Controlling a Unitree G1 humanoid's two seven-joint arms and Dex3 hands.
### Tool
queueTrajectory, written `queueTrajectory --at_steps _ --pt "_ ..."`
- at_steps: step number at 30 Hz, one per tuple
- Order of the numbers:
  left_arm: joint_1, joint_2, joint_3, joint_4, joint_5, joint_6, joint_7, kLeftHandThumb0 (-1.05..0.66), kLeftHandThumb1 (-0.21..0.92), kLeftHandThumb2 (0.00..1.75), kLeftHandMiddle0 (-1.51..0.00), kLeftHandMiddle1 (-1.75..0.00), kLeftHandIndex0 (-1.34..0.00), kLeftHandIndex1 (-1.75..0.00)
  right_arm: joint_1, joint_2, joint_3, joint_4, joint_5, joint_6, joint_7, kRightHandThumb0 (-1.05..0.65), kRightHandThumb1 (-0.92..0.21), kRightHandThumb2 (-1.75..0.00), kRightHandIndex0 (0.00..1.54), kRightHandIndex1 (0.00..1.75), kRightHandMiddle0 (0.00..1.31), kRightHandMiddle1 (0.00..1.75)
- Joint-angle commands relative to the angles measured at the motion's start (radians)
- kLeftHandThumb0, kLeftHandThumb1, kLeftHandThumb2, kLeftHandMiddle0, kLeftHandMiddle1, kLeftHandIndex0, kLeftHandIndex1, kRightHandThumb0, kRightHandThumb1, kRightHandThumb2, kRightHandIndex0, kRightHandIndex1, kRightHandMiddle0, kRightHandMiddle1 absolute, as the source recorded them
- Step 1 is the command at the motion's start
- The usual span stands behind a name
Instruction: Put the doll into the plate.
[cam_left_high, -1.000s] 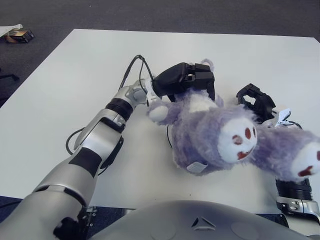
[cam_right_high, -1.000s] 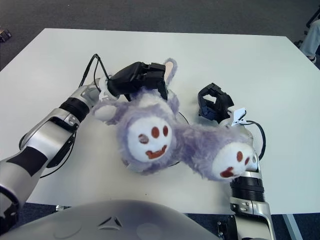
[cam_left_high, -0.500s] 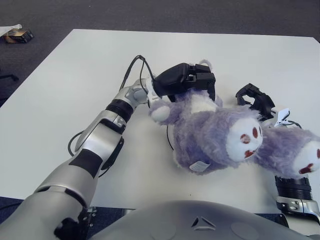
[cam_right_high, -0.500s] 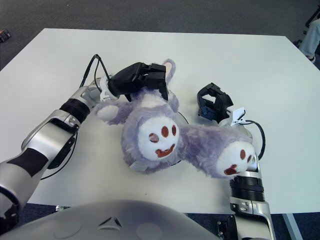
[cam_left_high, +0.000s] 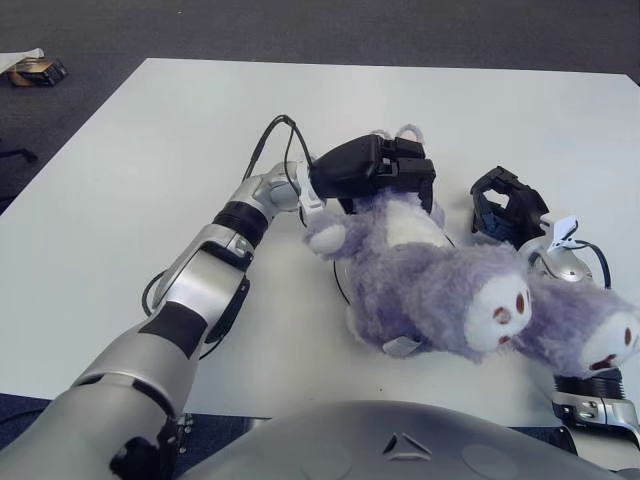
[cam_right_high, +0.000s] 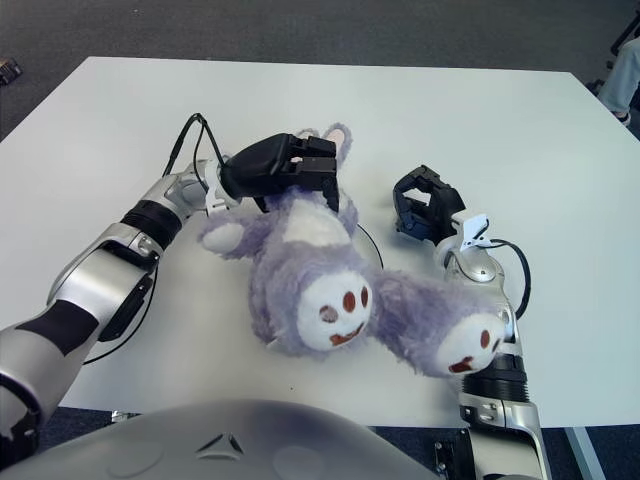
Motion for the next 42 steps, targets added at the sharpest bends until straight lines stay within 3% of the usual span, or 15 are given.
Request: queueTrajectory --at_steps 1,11,24,25,26,29,32,33,38,40,42 --pt "0.017 0.002 0.03 -0.021 0.037 0.009 0.05 -0.48 0.28 1.35 -1.15 -1.75 -0.63 -1.75 0.052 0.013 0.032 0.071 -0.019 0.071 0.011 -0.39 -0.65 -0.9 0.83 1.75 0.37 1.75" --pt "0.04 -0.012 0.033 -0.014 0.04 0.001 0.101 -0.47 0.3 1.34 -1.18 -1.75 -0.62 -1.75 0.048 0.011 0.034 0.082 -0.02 0.066 0.016 -0.39 -0.65 -0.9 0.83 1.75 0.37 1.75" --pt "0.031 -0.032 0.037 0.035 0.029 -0.043 0.118 -0.46 0.35 1.27 -1.11 -1.75 -0.58 -1.75 0.038 0.026 0.024 0.077 -0.002 0.096 0.007 -0.4 -0.63 -0.91 0.76 1.75 0.37 1.75" --pt "0.036 -0.036 0.04 0.036 0.042 -0.035 0.127 -0.45 0.36 1.26 -1.09 -1.75 -0.57 -1.75 0.038 0.028 0.024 0.071 0.0 0.101 0.006 -0.4 -0.63 -0.92 0.76 1.75 0.38 1.75" --pt "0.04 -0.039 0.042 0.036 0.053 -0.029 0.134 -0.29 0.33 1.26 -0.97 -1.62 -0.55 -1.75 0.039 0.03 0.024 0.066 0.002 0.104 0.006 -0.4 -0.63 -0.92 0.75 1.75 0.38 1.75" --pt "0.043 -0.04 0.045 0.034 0.064 -0.018 0.144 -0.12 0.35 1.23 -0.78 -1.57 -0.46 -1.75 0.04 0.032 0.026 0.061 0.002 0.104 0.006 -0.4 -0.62 -0.93 0.75 1.75 0.38 1.75" --pt "0.045 -0.04 0.043 0.037 0.064 -0.008 0.148 -0.04 0.52 1.04 -0.55 -1.67 -0.3 -1.69 0.041 0.034 0.028 0.057 0.001 0.102 0.008 -0.4 -0.62 -0.93 0.76 1.75 0.38 1.75" --pt "0.047 -0.04 0.042 0.038 0.065 -0.005 0.15 -0.03 0.63 0.88 -0.48 -1.66 -0.25 -1.66 0.041 0.035 0.028 0.056 0.0 0.102 0.008 -0.4 -0.62 -0.93 0.76 1.75 0.38 1.75" --pt "0.059 -0.03 0.038 0.016 0.098 0.037 0.163 -0.01 0.85 0.55 -0.35 -1.65 -0.17 -1.59 0.04 0.034 0.028 0.054 -0.003 0.106 0.006 -0.4 -0.62 -0.92 0.79 1.75 0.38 1.75" --pt "0.062 -0.026 0.037 0.007 0.11 0.049 0.17 -0.21 0.89 0.53 -0.28 -1.58 -0.18 -1.68 0.038 0.033 0.028 0.057 -0.005 0.106 0.007 -0.39 -0.63 -0.91 0.8 1.75 0.37 1.75" --pt "0.066 -0.021 0.035 -0.005 0.129 0.063 0.184 -0.28 0.91 0.52 -0.26 -1.53 -0.19 -1.71 0.038 0.031 0.031 0.059 -0.011 0.108 0.004 -0.39 -0.64 -0.91 0.81 1.75 0.37 1.75"
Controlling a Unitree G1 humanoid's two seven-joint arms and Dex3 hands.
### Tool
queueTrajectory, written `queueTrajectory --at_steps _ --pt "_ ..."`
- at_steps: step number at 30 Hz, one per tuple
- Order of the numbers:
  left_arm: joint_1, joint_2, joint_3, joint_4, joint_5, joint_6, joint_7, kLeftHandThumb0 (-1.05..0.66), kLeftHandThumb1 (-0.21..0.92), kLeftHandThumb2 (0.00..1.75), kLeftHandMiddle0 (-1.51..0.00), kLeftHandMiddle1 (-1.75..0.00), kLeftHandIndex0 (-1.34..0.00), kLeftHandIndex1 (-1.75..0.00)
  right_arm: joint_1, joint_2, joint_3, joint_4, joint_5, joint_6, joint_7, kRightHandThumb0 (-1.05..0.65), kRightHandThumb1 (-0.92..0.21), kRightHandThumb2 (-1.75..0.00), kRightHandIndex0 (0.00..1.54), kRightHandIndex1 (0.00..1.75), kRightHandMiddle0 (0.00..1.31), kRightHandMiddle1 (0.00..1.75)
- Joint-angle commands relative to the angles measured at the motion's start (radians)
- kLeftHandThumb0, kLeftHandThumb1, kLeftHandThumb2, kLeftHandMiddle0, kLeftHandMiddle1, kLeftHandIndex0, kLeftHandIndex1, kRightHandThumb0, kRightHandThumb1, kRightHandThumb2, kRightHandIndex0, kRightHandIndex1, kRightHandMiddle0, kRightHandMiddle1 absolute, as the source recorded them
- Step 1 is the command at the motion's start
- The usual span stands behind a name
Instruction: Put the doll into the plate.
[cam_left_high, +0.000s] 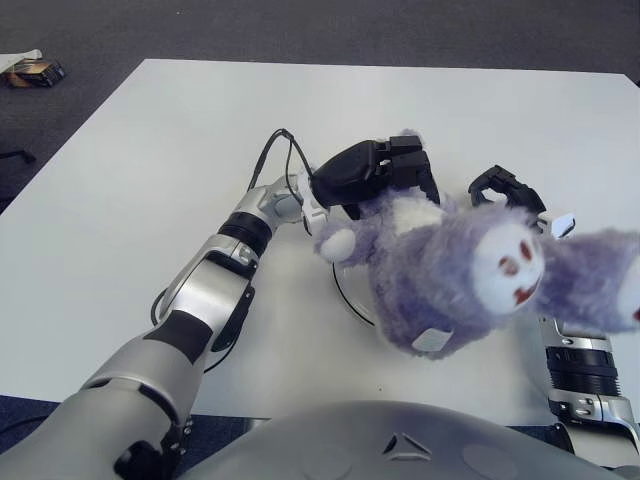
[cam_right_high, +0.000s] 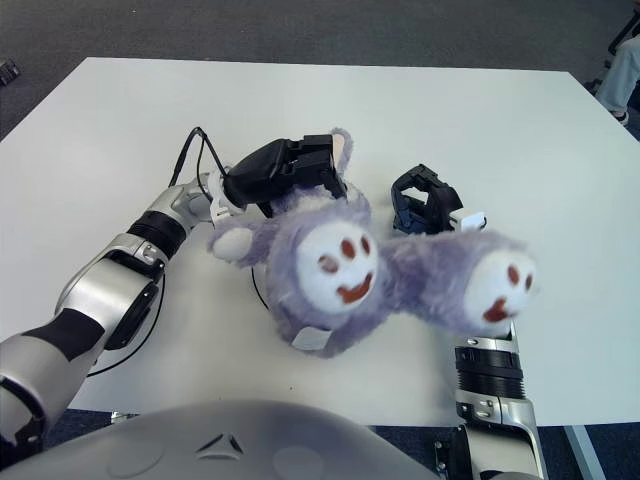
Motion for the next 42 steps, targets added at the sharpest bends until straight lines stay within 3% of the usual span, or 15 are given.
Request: queueTrajectory --at_steps 1,2,4,6,11,20,31,42 --pt "0.011 0.013 0.001 -0.023 0.028 0.025 0.039 -0.31 0.91 0.52 -0.25 -1.5 -0.19 -1.73 0.048 0.016 0.033 0.057 -0.014 0.096 0.004 -0.39 -0.64 -0.9 0.81 1.75 0.37 1.75" --pt "0.013 0.016 0.0 -0.027 0.037 0.03 0.047 -0.32 0.91 0.52 -0.24 -1.48 -0.19 -1.73 0.046 0.015 0.034 0.06 -0.016 0.096 0.004 -0.39 -0.64 -0.9 0.81 1.75 0.37 1.75" --pt "0.016 0.021 -0.002 -0.037 0.054 0.037 0.062 -0.56 0.91 0.54 -0.22 -1.42 -0.11 -1.5 0.044 0.014 0.035 0.064 -0.018 0.095 0.006 -0.39 -0.64 -0.9 0.81 1.75 0.37 1.75" --pt "0.018 0.027 -0.005 -0.047 0.071 0.044 0.078 -0.66 0.92 0.56 -0.2 -1.31 -0.08 -1.41 0.042 0.013 0.035 0.068 -0.017 0.096 0.008 -0.39 -0.65 -0.9 0.81 1.75 0.36 1.75" --pt "0.018 0.039 -0.018 -0.06 0.104 0.054 0.107 -0.81 0.92 0.66 -0.16 -0.96 -0.01 -1.25 0.042 0.008 0.039 0.073 -0.019 0.089 0.015 -0.39 -0.65 -0.89 0.82 1.75 0.36 1.75" --pt "0.009 0.057 -0.053 -0.056 0.15 0.055 0.158 -0.89 0.92 0.79 -0.11 -0.67 0.0 -1.07 0.041 -0.008 0.057 0.074 -0.047 0.093 0.007 -0.39 -0.67 -0.86 0.86 1.75 0.35 1.75" --pt "-0.002 0.077 -0.084 -0.072 0.255 0.061 0.315 -0.92 0.92 0.87 -0.08 -0.55 0.0 -0.91 0.041 -0.003 0.051 0.069 -0.032 0.096 0.007 -0.39 -0.65 -0.88 0.85 1.75 0.36 1.75" --pt "-0.027 0.106 -0.145 -0.075 0.36 0.066 0.484 -0.95 0.92 0.83 -0.07 -0.38 0.0 -0.72 0.038 0.0 0.05 0.08 -0.033 0.099 0.001 -0.39 -0.64 -0.91 0.86 1.75 0.37 1.75"
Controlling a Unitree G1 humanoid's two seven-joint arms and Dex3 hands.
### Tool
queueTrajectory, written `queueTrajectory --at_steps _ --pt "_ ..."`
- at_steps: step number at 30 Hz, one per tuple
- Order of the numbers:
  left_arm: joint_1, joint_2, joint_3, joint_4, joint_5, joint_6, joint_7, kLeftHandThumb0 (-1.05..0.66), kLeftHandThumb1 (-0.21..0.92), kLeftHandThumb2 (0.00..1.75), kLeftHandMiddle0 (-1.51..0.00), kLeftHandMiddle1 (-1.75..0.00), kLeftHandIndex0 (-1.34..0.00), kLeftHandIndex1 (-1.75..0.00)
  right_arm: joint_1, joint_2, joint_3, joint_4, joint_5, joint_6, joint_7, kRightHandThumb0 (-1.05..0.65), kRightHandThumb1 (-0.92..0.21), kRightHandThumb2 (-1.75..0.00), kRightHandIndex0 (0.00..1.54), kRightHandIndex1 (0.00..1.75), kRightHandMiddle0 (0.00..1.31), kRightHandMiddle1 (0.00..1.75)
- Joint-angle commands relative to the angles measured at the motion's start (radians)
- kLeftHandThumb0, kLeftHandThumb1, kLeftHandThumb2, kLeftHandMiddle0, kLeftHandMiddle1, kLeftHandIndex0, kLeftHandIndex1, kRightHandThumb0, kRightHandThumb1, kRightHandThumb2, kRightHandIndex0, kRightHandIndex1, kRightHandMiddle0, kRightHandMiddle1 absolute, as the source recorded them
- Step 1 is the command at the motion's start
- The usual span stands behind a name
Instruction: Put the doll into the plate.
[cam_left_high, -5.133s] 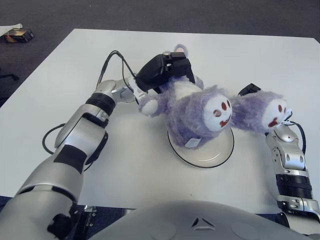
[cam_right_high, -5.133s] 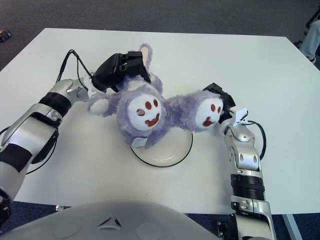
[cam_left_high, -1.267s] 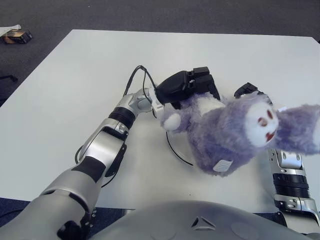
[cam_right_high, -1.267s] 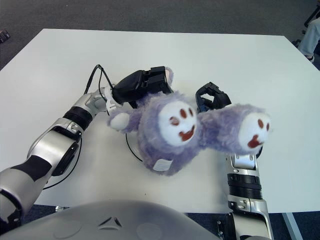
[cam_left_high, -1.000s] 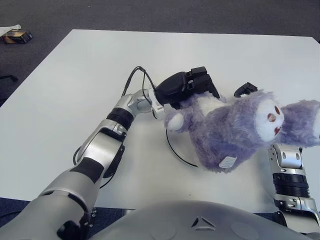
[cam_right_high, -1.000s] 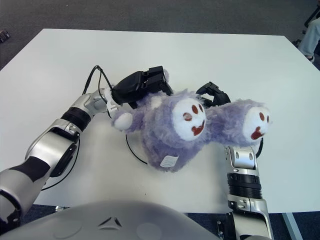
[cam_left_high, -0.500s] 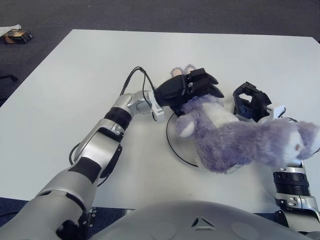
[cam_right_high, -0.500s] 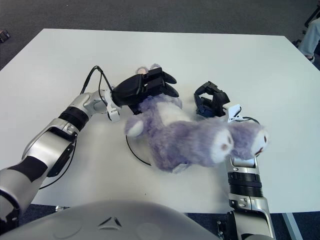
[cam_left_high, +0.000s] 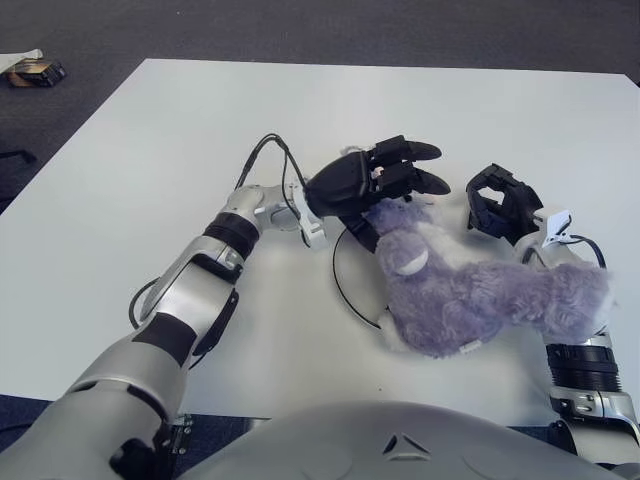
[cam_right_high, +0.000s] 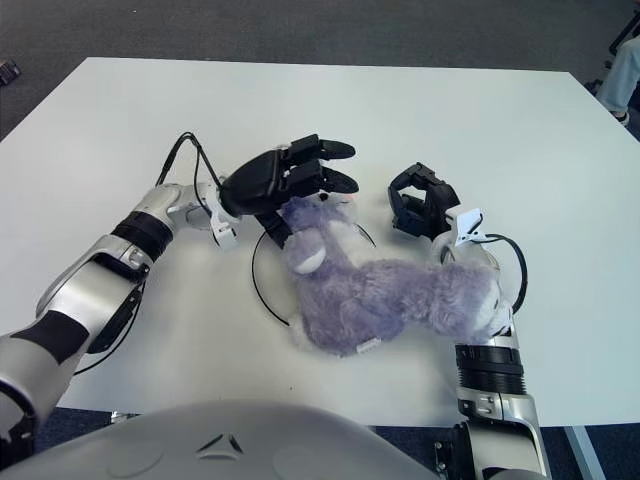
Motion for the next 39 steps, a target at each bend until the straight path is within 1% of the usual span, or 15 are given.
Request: queueTrajectory --at_steps 1,5,10,14,20,24,26,32,34,36,37,38,39 --pt "-0.032 0.015 -0.026 -0.005 0.036 0.004 0.068 -0.95 0.92 0.82 -0.07 -0.37 0.0 -0.71 0.051 0.018 0.028 0.074 -0.012 0.096 0.009 -0.39 -0.64 -0.91 0.86 1.75 0.37 1.75" --pt "-0.044 0.025 -0.055 -0.005 0.077 0.01 0.136 -0.95 0.92 0.8 -0.06 -0.34 0.0 -0.66 0.042 0.017 0.029 0.088 -0.01 0.095 0.013 -0.39 -0.64 -0.9 0.84 1.75 0.37 1.75" --pt "-0.067 0.044 -0.105 -0.017 0.144 0.033 0.233 -0.95 0.92 0.79 -0.05 -0.29 0.0 -0.58 0.03 0.011 0.031 0.131 -0.012 0.064 0.029 -0.39 -0.66 -0.88 0.83 1.75 0.36 1.75" --pt "-0.089 0.069 -0.16 -0.032 0.221 0.071 0.351 -0.96 0.92 0.81 -0.04 -0.26 0.0 -0.53 0.027 0.013 0.025 0.144 -0.007 0.054 0.035 -0.39 -0.67 -0.87 0.79 1.75 0.35 1.75" --pt "-0.144 0.096 -0.263 -0.02 0.323 0.119 0.524 -0.99 0.92 0.83 -0.02 -0.2 0.0 -0.44 0.022 0.019 0.015 0.164 0.003 0.041 0.042 -0.38 -0.68 -0.85 0.79 1.75 0.34 1.75" --pt "-0.185 0.106 -0.312 0.001 0.344 0.12 0.591 -1.01 0.92 0.79 0.0 -0.15 0.0 -0.37 0.023 0.021 0.014 0.17 0.004 0.028 0.046 -0.39 -0.67 -0.86 0.8 1.75 0.35 1.75" --pt "-0.215 0.112 -0.332 0.033 0.346 0.111 0.611 -1.01 0.92 0.76 0.0 -0.14 0.0 -0.34 0.023 0.021 0.015 0.171 0.002 0.025 0.046 -0.39 -0.66 -0.87 0.82 1.75 0.35 1.75" --pt "-0.306 0.154 -0.358 0.154 0.311 0.037 0.582 -1.01 0.92 0.61 0.0 -0.08 0.0 -0.28 0.03 0.023 0.013 0.16 0.006 0.017 0.049 -0.39 -0.64 -0.9 0.82 1.75 0.37 1.75" --pt "-0.299 0.138 -0.343 0.197 0.252 -0.007 0.512 -1.0 0.92 0.57 -0.01 -0.08 0.0 -0.3 0.036 0.021 0.015 0.147 0.006 0.016 0.052 -0.39 -0.65 -0.89 0.81 1.75 0.36 1.75" --pt "-0.292 0.114 -0.316 0.268 0.155 -0.086 0.422 -0.99 0.92 0.51 -0.06 -0.09 0.0 -0.38 0.04 0.02 0.017 0.139 0.004 0.015 0.053 -0.39 -0.67 -0.87 0.81 1.75 0.35 1.75" --pt "-0.294 0.102 -0.302 0.319 0.097 -0.141 0.371 -0.98 0.92 0.5 -0.07 -0.09 0.0 -0.41 0.041 0.021 0.018 0.137 0.003 0.014 0.052 -0.39 -0.67 -0.86 0.81 1.75 0.35 1.75" --pt "-0.296 0.089 -0.289 0.374 0.04 -0.193 0.321 -0.97 0.92 0.47 -0.11 -0.11 0.0 -0.47 0.042 0.021 0.019 0.135 0.002 0.014 0.051 -0.38 -0.68 -0.85 0.81 1.75 0.34 1.75" --pt "-0.297 0.08 -0.278 0.41 -0.004 -0.225 0.276 -0.96 0.92 0.46 -0.16 -0.14 0.0 -0.53 0.042 0.021 0.019 0.135 0.001 0.013 0.05 -0.38 -0.69 -0.84 0.81 1.75 0.34 1.75"
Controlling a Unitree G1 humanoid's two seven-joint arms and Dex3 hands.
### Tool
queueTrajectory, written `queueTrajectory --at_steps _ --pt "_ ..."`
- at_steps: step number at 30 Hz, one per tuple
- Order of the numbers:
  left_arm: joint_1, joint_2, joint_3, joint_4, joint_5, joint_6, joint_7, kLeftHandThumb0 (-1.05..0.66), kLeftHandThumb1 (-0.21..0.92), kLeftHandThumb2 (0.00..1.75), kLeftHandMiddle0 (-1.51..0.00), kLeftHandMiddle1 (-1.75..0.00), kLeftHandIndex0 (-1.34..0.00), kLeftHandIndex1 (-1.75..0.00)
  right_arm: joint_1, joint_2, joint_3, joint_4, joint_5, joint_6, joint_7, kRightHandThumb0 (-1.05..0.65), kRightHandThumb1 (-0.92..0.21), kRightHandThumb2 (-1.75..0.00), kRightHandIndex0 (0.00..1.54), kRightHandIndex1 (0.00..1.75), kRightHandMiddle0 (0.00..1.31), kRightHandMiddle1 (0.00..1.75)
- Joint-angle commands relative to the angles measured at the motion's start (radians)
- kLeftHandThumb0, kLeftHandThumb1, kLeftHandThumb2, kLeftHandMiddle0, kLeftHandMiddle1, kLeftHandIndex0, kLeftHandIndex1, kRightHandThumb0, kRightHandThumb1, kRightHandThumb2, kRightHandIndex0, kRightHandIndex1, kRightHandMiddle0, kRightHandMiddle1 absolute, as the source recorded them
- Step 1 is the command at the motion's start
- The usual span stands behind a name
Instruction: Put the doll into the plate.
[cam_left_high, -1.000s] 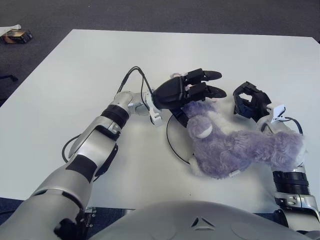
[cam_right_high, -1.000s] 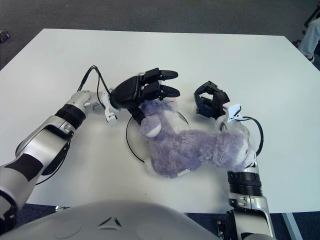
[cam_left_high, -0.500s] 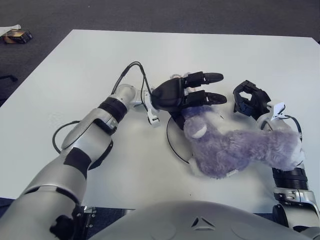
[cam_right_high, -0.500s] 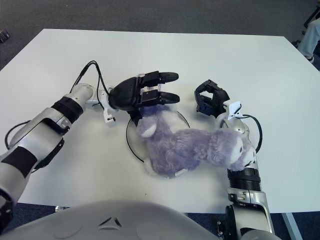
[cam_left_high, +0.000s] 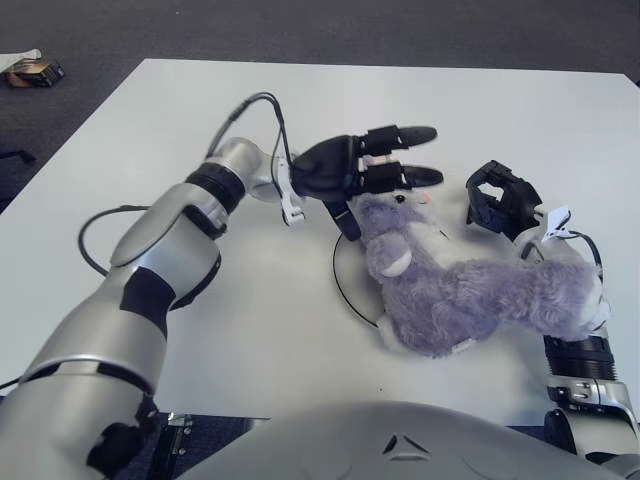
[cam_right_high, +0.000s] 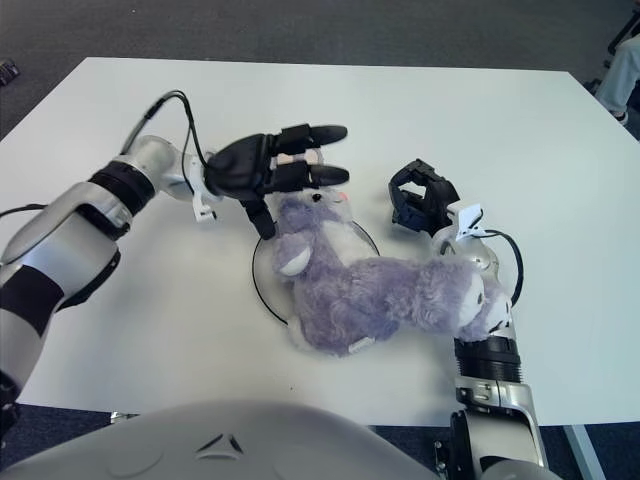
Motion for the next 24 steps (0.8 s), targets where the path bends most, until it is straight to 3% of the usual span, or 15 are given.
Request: queueTrajectory --at_steps 1,3,4,7,12,13,14,15,16,19,24 --pt "-0.006 -0.048 0.052 0.187 -0.176 -0.154 -0.18 -0.96 0.92 0.45 -0.18 -0.14 0.0 -0.56 0.077 0.021 0.031 0.053 -0.012 0.07 0.013 -0.38 -0.69 -0.84 0.81 1.75 0.34 1.75" --pt "-0.007 -0.067 0.088 0.273 -0.261 -0.196 -0.274 -0.96 0.92 0.51 -0.32 -0.3 0.0 -0.82 0.079 0.022 0.032 0.051 -0.014 0.069 0.01 -0.38 -0.7 -0.83 0.82 1.75 0.33 1.75" --pt "-0.006 -0.082 0.121 0.317 -0.302 -0.204 -0.336 -0.96 0.92 0.51 -0.34 -0.32 0.0 -0.86 0.081 0.022 0.032 0.049 -0.015 0.069 0.009 -0.38 -0.7 -0.82 0.82 1.75 0.33 1.75" --pt "-0.018 -0.145 0.326 0.489 -0.393 -0.202 -0.572 -0.9 0.92 0.61 -0.34 -0.52 0.0 -1.01 0.083 0.025 0.032 0.048 -0.017 0.068 0.004 -0.38 -0.71 -0.82 0.83 1.75 0.32 1.75" --pt "-0.051 -0.208 0.732 0.604 -0.568 -0.092 -1.039 -0.85 0.92 0.79 -0.33 -0.65 0.0 -1.0 0.087 0.03 0.032 0.046 -0.019 0.068 -0.006 -0.38 -0.71 -0.81 0.84 1.75 0.32 1.75" --pt "0.02 -0.235 0.711 0.416 -0.824 0.081 -1.27 -0.85 0.92 0.82 -0.32 -0.66 0.0 -0.98 0.087 0.031 0.032 0.046 -0.019 0.068 -0.006 -0.38 -0.71 -0.81 0.84 1.75 0.32 1.75" --pt "0.07 -0.256 0.701 0.281 -1.006 0.206 -1.44 -0.85 0.92 0.85 -0.32 -0.67 0.0 -0.97 0.087 0.031 0.031 0.047 -0.019 0.067 -0.006 -0.38 -0.72 -0.81 0.84 1.75 0.32 1.75" --pt "0.107 -0.276 0.701 0.154 -1.184 0.345 -1.612 -0.85 0.92 0.86 -0.32 -0.68 0.0 -0.96 0.087 0.031 0.031 0.048 -0.018 0.066 -0.005 -0.38 -0.72 -0.81 0.84 1.75 0.32 1.75" --pt "0.126 -0.289 0.707 0.079 -1.289 0.432 -1.717 -0.86 0.92 0.89 -0.3 -0.67 0.0 -0.93 0.087 0.032 0.03 0.049 -0.018 0.064 -0.005 -0.38 -0.72 -0.8 0.84 1.75 0.32 1.75" --pt "0.106 -0.299 0.787 0.044 -1.396 0.57 -1.888 -0.91 0.92 0.93 -0.26 -0.66 0.0 -0.86 0.087 0.032 0.029 0.053 -0.015 0.058 -0.001 -0.38 -0.72 -0.8 0.84 1.75 0.32 1.75" --pt "0.07 -0.277 0.903 0.07 -1.464 0.745 -2.072 -1.03 0.92 0.99 -0.17 -0.6 0.0 -0.68 0.088 0.03 0.031 0.055 -0.014 0.051 0.003 -0.38 -0.72 -0.8 0.84 1.75 0.31 1.75"
